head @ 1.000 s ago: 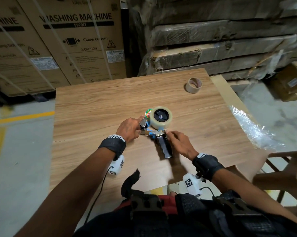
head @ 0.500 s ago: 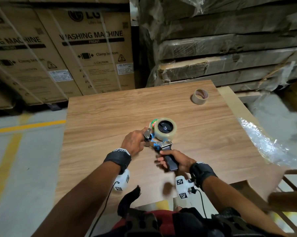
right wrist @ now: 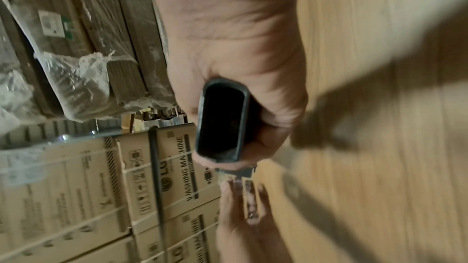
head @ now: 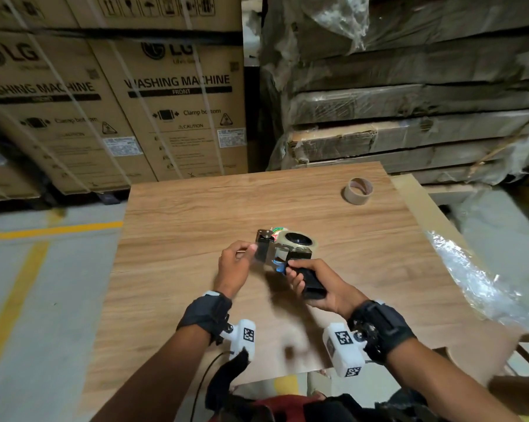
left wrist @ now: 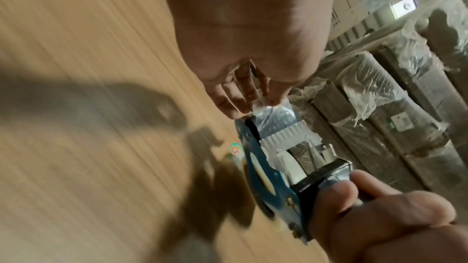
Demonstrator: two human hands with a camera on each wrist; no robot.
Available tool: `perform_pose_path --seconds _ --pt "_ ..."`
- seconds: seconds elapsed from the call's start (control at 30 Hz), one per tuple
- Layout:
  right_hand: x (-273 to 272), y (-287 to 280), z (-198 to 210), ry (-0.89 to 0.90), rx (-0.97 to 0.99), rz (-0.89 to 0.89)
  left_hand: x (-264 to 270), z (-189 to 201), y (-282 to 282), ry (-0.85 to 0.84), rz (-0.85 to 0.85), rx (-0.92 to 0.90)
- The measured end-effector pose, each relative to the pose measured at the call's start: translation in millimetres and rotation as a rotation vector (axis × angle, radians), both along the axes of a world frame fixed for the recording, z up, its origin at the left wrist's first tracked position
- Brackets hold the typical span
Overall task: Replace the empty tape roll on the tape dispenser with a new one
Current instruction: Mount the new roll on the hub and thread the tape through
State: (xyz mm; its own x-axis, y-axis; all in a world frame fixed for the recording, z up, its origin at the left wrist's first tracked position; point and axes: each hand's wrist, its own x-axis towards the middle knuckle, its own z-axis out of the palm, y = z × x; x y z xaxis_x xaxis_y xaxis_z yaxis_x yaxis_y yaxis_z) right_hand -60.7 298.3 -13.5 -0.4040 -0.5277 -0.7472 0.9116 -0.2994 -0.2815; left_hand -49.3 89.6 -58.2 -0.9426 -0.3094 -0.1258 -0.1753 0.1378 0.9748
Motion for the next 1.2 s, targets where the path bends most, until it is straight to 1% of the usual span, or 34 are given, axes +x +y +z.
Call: perform_pose_path --seconds 0.07,0.13,0.3,0.43,0.57,0.73,0.8,0.9,1.0,1.13,1.2 --pt "-0.1 2.6 9.7 -0.05 -0.058 -0.021 -0.3 9.7 8.5 0.041 0.051 0.082" --pt "1.9 5.1 19.7 -0.066 -0.09 -0.028 -1.7 16.5 13.1 0.074 0.072 0.113" --pt "5.3 12.4 40.6 -0.083 -0.106 -0.037 -4.5 28.7 18.5 0.135 0.109 0.004" --pt "6.9 20.0 47.2 -0.084 -0.118 -0.045 -5.4 40.4 24.4 0.189 0.106 -0.082" --pt "8.5 28.2 49.8 -0.071 -0.11 -0.043 -4.8 49.7 26.3 0.201 0.042 -0.192" --pt "12.6 37.0 53.4 -0.052 -0.069 -0.036 -6.3 48.2 26.9 0.185 -0.007 -0.204" --pt "14.4 39.7 54.7 -0.047 -0.058 -0.036 -7.7 46.0 26.6 0.166 -0.018 -0.16" --pt "16.0 43.6 56.0 -0.047 -0.057 -0.038 -7.9 46.0 26.8 0.149 -0.046 -0.049" --pt "18.6 47.6 58.0 -0.04 -0.036 -0.032 -7.7 43.8 26.5 0.145 -0.08 0.013" --pt "22.3 50.5 63.0 -0.024 -0.019 -0.009 -10.8 42.1 26.9 0.097 -0.09 0.197" --pt "24.1 52.4 63.3 -0.025 -0.014 -0.003 -11.1 42.0 26.5 0.072 -0.115 0.257"
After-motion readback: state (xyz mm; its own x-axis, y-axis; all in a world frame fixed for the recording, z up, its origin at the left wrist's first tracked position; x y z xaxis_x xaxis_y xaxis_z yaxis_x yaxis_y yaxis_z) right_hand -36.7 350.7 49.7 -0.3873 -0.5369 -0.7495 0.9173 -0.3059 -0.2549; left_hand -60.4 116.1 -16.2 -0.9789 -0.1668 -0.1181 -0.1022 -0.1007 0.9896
